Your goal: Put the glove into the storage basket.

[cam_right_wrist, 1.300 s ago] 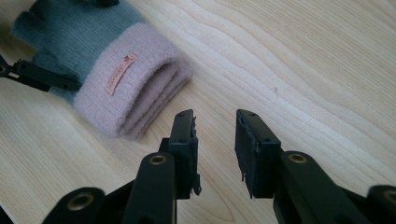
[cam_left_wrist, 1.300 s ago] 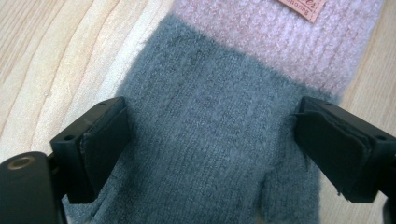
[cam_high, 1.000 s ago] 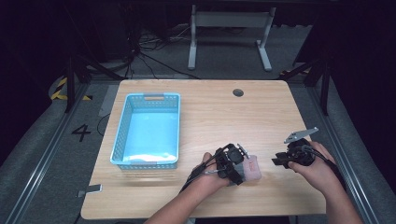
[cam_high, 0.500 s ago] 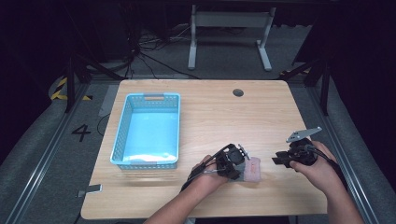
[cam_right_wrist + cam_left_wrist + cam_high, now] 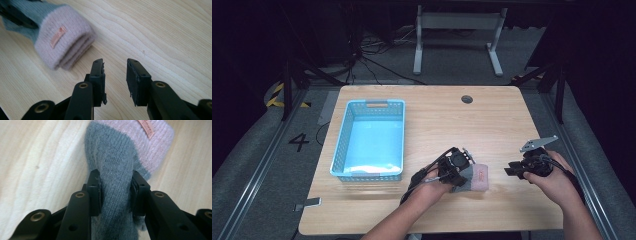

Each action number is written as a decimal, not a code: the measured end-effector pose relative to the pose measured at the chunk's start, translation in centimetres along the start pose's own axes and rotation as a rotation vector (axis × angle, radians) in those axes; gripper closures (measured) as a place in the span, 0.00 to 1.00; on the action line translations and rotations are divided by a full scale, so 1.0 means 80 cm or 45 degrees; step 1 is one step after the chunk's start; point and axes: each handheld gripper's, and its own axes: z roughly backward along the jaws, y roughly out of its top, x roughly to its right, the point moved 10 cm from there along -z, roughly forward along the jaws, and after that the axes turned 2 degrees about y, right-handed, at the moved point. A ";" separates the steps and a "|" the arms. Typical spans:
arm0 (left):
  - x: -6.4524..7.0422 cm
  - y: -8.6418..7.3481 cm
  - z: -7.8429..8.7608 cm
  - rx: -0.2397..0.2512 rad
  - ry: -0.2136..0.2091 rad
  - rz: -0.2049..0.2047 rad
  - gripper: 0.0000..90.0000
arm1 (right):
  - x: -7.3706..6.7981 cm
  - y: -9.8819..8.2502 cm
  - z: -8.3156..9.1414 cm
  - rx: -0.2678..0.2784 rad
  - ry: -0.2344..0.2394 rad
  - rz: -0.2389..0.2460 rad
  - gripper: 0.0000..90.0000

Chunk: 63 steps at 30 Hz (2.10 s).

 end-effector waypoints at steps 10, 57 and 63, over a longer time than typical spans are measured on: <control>-0.017 -0.002 0.049 0.069 -0.001 0.022 0.75 | 0.000 0.001 -0.004 -0.012 0.004 -0.005 0.75; -0.171 -0.081 0.206 0.205 0.253 0.230 0.74 | 0.003 0.035 -0.028 -0.024 0.054 0.032 0.74; -0.197 -0.091 0.222 0.220 0.234 0.251 0.74 | 0.006 0.024 -0.023 -0.025 0.034 0.003 0.74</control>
